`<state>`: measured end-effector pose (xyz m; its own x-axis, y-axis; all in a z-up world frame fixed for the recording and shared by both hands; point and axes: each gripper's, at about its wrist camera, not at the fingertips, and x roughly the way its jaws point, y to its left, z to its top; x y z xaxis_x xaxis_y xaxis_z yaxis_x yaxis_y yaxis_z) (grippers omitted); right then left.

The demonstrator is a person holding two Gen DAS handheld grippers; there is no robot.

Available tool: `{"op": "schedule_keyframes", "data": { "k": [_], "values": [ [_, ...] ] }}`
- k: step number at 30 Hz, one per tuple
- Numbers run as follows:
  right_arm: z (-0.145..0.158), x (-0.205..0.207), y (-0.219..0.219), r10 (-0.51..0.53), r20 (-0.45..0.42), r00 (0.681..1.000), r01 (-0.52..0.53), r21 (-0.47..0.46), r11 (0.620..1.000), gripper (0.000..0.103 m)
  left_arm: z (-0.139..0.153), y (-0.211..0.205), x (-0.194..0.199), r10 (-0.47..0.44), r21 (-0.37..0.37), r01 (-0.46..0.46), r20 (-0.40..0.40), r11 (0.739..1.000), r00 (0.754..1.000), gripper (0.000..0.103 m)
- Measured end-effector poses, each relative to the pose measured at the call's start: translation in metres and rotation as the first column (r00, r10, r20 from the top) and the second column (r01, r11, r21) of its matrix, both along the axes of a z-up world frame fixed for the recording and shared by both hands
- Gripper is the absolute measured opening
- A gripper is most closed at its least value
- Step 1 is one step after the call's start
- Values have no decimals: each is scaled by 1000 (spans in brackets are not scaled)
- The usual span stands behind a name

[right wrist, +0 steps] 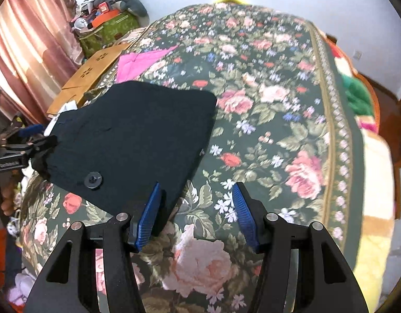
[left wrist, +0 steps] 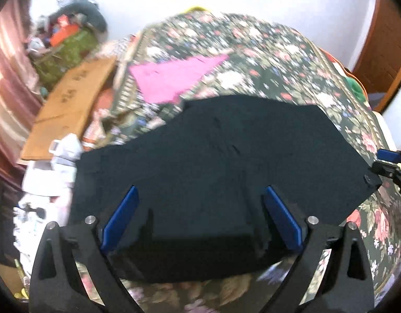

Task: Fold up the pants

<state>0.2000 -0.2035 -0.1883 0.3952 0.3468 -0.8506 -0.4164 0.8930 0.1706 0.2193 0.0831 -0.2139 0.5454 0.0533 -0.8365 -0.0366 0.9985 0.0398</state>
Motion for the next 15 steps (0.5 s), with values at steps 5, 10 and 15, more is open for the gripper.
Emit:
{"op": "schedule_keyframes", "data": {
  "k": [5,10,15],
  "values": [
    [32,-7,21,32,98,995,-33,10,999,53,26,35,-23,96,-12,-96,81,995,992,98],
    [49,-12,56,90,164,982,-91,4,996,54,30,77,-45,207,-47,-203,108,978,972,98],
    [38,-11,93,143,150,978,-145,4,989,59,7,123,-66,301,-152,-295,20,943,953,98]
  ]
}}
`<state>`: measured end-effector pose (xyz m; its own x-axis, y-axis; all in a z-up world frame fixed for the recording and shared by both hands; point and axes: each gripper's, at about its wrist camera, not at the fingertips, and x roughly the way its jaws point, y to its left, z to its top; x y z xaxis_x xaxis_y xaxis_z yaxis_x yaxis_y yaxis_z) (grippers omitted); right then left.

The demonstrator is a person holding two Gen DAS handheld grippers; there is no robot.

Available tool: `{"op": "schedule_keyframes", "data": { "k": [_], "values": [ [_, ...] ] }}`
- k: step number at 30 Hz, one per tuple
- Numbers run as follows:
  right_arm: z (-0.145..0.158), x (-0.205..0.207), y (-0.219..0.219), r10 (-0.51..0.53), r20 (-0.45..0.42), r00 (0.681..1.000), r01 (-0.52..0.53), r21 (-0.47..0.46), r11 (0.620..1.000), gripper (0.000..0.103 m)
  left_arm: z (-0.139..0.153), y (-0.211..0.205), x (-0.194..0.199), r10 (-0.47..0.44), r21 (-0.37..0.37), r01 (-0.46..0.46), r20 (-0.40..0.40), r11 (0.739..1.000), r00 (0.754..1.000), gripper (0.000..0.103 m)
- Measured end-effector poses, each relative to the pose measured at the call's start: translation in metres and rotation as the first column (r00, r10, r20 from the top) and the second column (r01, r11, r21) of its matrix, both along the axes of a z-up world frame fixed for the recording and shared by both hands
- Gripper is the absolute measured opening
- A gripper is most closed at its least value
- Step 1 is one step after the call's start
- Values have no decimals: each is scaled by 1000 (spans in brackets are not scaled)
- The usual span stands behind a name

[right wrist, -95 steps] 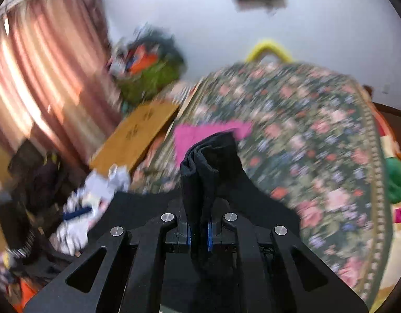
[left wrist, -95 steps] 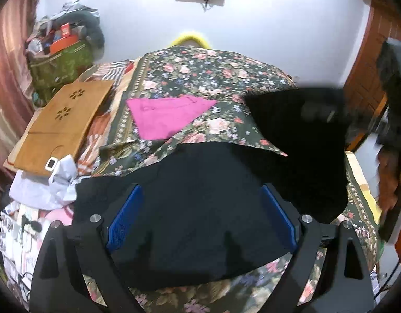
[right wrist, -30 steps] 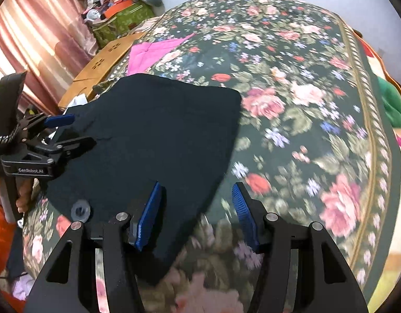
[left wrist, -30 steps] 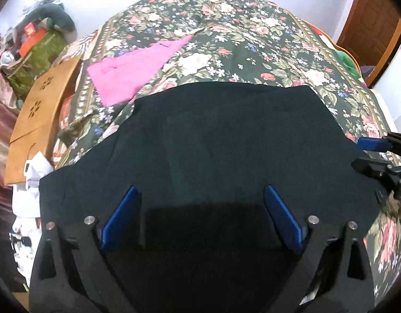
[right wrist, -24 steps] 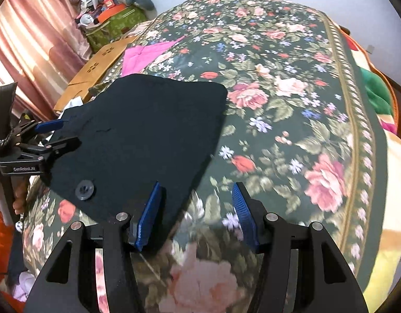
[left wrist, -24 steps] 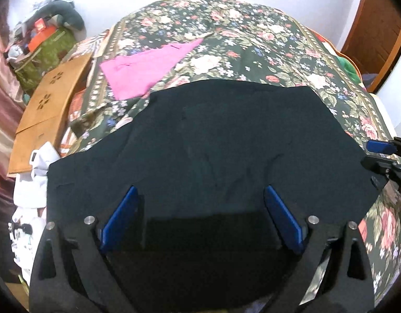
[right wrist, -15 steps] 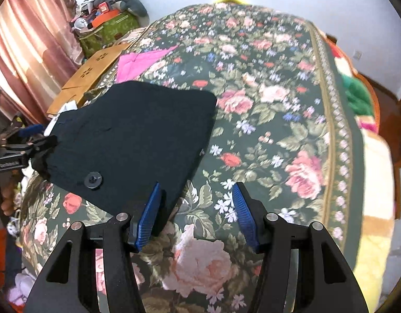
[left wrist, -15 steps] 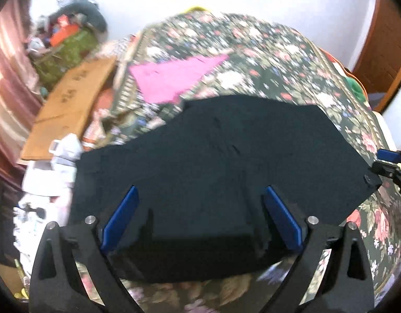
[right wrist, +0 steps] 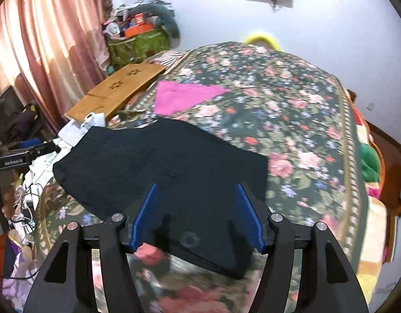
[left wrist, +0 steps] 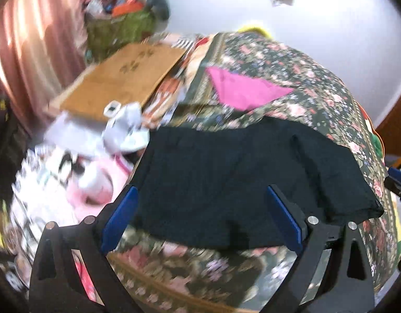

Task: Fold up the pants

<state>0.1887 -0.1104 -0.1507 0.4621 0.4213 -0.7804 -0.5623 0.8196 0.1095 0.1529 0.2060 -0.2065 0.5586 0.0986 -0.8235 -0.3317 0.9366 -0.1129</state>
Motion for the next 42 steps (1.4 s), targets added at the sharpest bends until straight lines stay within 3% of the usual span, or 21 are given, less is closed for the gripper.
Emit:
{"op": "schedule_keyframes", "data": {
  "k": [6,9,10,14,17,20,23,26,27,28,29,30,31,33,35,36,39,42],
  "values": [
    [-31,1,34,41,-62,997,-46,-69,997,59,-38,33,-19,55,-176,-71,-96,982,994,98],
    [-42,-4,40,43,-77,996,-50,-90,995,59,-55,40,-25,47,-288,-82,-126,954,991,98],
    [-45,-6,40,41,-72,997,-47,-93,995,59,-59,42,-27,43,-327,-83,-128,941,991,98],
    [-46,-8,37,32,-90,995,-40,-82,996,60,-85,47,-30,29,-519,-101,-145,849,989,98],
    [-47,-8,39,37,-97,995,-46,-88,995,60,-89,53,-28,37,-572,-106,-130,813,991,98],
    [-48,-9,42,44,-93,995,-54,-99,994,60,-97,61,-22,40,-647,-103,-112,755,993,98],
    [-49,-7,40,44,-106,993,-53,-85,995,60,-109,68,-10,29,-680,-86,-95,729,995,98],
    [-50,-6,38,38,-116,992,-47,-70,996,60,-116,69,9,-12,-661,-54,-95,749,995,98],
    [-50,-6,38,39,-116,992,-47,-69,997,60,-115,66,15,-30,-635,-38,-97,772,995,98],
    [-50,-6,38,38,-116,993,-46,-68,997,60,-114,65,18,-38,-609,-32,-102,793,994,92],
    [-50,-6,38,36,-117,993,-44,-66,997,60,-112,61,24,-40,-560,-33,-117,828,992,78],
    [-50,-6,38,34,-118,992,-42,-63,997,60,-110,56,29,-37,-491,-39,-144,870,989,71],
    [-50,-6,37,31,-120,992,-38,-59,998,60,-109,54,30,-33,-450,-41,-156,892,987,60],
    [-49,-5,36,26,-122,992,-32,-52,998,60,-105,50,33,-30,-398,-36,-159,917,987,49],
    [-48,-5,34,19,-125,992,-24,-41,999,62,-96,45,35,-18,-305,-31,-157,952,987,28],
    [-47,-5,32,13,-130,991,-17,-29,999,62,-88,42,35,-23,-254,-16,-149,967,989,26],
    [-41,-2,20,-6,-149,989,8,12,1000,65,-62,32,38,-19,-128,6,-101,992,995,20],
    [-34,1,-1,-44,-143,989,49,37,998,65,-31,22,46,-25,-20,24,-42,1000,999,18]
  ]
}}
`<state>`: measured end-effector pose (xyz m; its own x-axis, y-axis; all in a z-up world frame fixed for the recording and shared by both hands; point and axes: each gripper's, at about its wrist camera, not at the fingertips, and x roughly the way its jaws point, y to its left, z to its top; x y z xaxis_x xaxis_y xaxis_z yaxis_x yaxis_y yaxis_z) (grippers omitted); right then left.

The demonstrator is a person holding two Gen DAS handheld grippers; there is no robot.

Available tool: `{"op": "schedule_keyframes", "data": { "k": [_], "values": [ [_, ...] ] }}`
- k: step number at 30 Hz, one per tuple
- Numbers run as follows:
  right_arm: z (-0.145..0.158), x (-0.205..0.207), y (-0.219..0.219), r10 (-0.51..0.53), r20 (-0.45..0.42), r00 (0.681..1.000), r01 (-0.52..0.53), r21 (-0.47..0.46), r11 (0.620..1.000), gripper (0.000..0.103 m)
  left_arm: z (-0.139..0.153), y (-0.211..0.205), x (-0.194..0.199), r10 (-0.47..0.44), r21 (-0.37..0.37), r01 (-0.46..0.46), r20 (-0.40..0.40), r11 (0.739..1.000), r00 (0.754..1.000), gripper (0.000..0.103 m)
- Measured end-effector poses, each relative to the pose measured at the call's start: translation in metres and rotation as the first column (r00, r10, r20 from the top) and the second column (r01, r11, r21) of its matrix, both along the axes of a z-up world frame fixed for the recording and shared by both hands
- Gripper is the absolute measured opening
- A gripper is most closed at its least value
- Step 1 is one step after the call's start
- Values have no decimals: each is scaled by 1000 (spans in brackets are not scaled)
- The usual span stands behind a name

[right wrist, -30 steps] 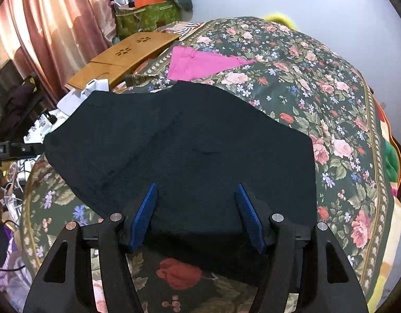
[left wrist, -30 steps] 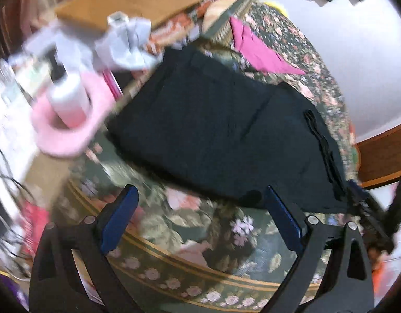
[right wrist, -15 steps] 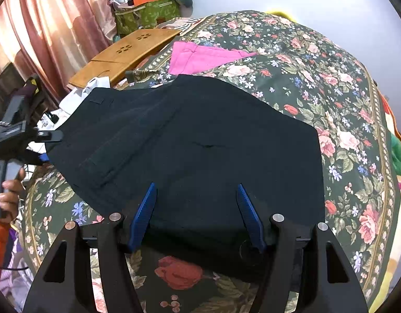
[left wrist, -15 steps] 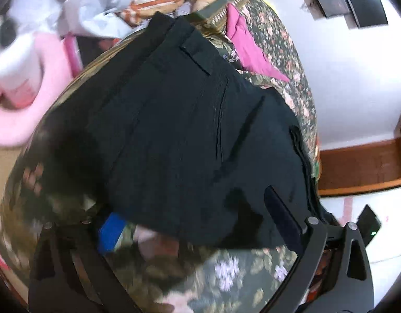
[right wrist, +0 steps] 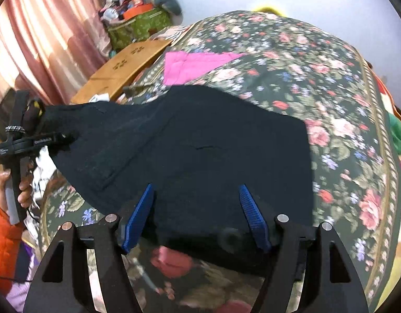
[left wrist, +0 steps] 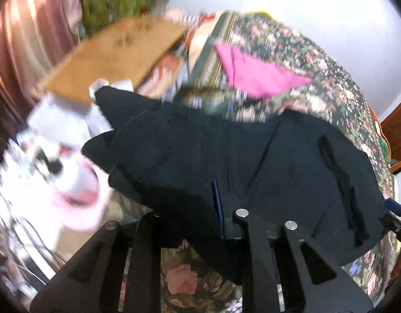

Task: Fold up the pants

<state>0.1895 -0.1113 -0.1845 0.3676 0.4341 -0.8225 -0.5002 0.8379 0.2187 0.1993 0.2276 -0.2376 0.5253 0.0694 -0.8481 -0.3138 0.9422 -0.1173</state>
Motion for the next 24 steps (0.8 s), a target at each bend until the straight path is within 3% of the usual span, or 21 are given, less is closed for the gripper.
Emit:
{"op": "schedule_keyframes", "data": {
  "k": [7,15,20,24],
  "values": [
    [-4,3,-58,-132,-24,991,131,-16,991,66,71,-42,31,-90,123,70,162,990,983,16],
    [-25,5,-81,-143,-93,985,146,28,989,66,130,-128,62,-258,185,211,283,960,924,14],
    [-28,4,-82,-126,-99,987,132,55,990,66,146,-185,73,-372,175,332,304,927,877,12],
    [-30,6,-86,-127,-112,986,136,79,988,66,138,-230,85,-455,131,436,274,890,847,12]
  ]
}}
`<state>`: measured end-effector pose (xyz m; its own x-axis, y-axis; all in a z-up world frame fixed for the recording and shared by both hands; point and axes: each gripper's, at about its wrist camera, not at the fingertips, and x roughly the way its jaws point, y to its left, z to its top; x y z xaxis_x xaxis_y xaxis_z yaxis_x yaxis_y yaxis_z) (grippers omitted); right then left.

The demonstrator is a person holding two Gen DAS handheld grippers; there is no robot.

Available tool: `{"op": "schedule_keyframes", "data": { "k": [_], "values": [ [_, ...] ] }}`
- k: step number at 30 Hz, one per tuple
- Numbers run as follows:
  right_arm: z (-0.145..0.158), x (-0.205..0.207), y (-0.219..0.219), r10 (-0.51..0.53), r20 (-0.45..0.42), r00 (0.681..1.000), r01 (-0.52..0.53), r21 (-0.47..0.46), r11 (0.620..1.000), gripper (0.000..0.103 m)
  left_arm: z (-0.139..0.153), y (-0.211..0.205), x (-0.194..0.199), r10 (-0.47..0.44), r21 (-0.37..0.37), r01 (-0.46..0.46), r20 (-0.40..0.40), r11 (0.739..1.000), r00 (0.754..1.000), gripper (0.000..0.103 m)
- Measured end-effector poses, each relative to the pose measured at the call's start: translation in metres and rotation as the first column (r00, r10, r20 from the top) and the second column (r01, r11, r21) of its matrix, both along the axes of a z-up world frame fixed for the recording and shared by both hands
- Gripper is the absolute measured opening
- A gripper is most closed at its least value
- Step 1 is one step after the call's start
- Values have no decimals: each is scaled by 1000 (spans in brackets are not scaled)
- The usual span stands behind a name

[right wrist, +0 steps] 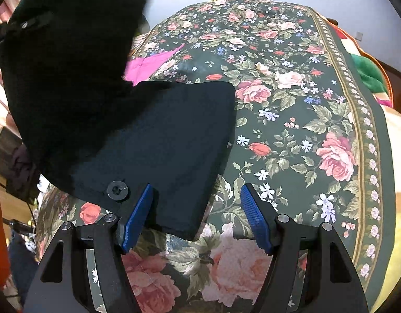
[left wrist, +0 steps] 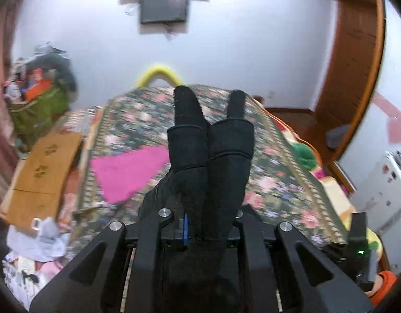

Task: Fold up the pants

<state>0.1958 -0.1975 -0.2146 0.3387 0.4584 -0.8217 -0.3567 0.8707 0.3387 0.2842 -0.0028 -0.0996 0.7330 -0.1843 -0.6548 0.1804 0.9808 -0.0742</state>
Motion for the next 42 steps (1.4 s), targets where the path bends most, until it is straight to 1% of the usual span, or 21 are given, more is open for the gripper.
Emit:
{"op": "schedule_keyframes", "data": {
  "k": [4,6,8,12,14,16,18,19,20,21,22,23,24,25,26,30,33,35,37,40,42],
  "values": [
    [1,-4,-3,0,-1,1000,0,17,1000,66,-22,-37,7,-71,-9,70,-81,997,994,12],
    [2,-6,-5,2,2,1000,-2,17,1000,66,-35,-53,8,-99,-4,99,-123,995,988,12],
    [4,-8,-6,5,4,1000,-5,20,1000,66,-52,-67,9,-131,3,133,-177,991,975,12],
    [5,-15,-9,10,7,1000,-10,18,1000,66,-77,-82,-2,-174,33,189,-264,981,949,12],
    [6,-19,-11,11,6,1000,-11,16,1000,66,-87,-87,-5,-181,66,210,-309,975,934,15],
    [6,-22,-11,12,5,1000,-12,11,1000,66,-90,-93,-10,-179,100,222,-324,970,929,20],
    [6,-25,-11,16,8,1000,-16,-7,1000,66,-91,-96,-15,-184,110,233,-339,966,923,29],
    [6,-27,-10,16,12,1000,-16,-19,1000,66,-89,-95,-17,-195,95,242,-351,966,916,50],
    [6,-29,-10,17,20,1000,-17,-28,999,66,-87,-93,-19,-208,72,248,-353,966,912,73],
    [7,-30,-10,19,23,1000,-18,-28,999,66,-83,-91,-22,-216,55,249,-340,967,915,81],
    [8,-31,-11,21,23,1000,-20,-26,999,66,-76,-89,-26,-218,46,243,-306,969,927,87],
    [8,-32,-12,19,21,1000,-18,-24,1000,66,-68,-87,-30,-205,61,228,-264,972,943,90],
    [8,-31,-13,16,20,1000,-15,-25,1000,66,-61,-85,-32,-184,93,210,-229,973,956,92],
    [8,-31,-14,13,20,1000,-12,-26,1000,66,-55,-82,-33,-165,117,191,-203,975,965,94],
    [9,-32,-15,10,19,1000,-10,-26,1000,66,-50,-78,-32,-150,125,175,-186,977,971,96],
    [12,-34,-14,6,29,1000,-5,-32,999,66,-39,-51,-14,-73,132,95,-161,987,984,97],
    [16,-35,-13,7,43,999,-6,-32,999,66,-36,-28,7,-16,152,38,-141,988,990,100],
    [17,-35,-13,1,49,999,1,-30,1000,66,-38,-12,24,27,181,-2,-135,984,991,100],
    [17,-34,-15,-9,49,999,11,-26,1000,66,-47,4,43,66,211,-34,-147,977,987,100],
    [14,-33,-20,-38,32,999,38,-5,999,66,-71,30,80,128,252,-72,-210,965,969,100],
    [13,-33,-24,-58,23,998,58,-2,998,66,-87,44,98,155,255,-89,-252,963,955,100]
  ]
}}
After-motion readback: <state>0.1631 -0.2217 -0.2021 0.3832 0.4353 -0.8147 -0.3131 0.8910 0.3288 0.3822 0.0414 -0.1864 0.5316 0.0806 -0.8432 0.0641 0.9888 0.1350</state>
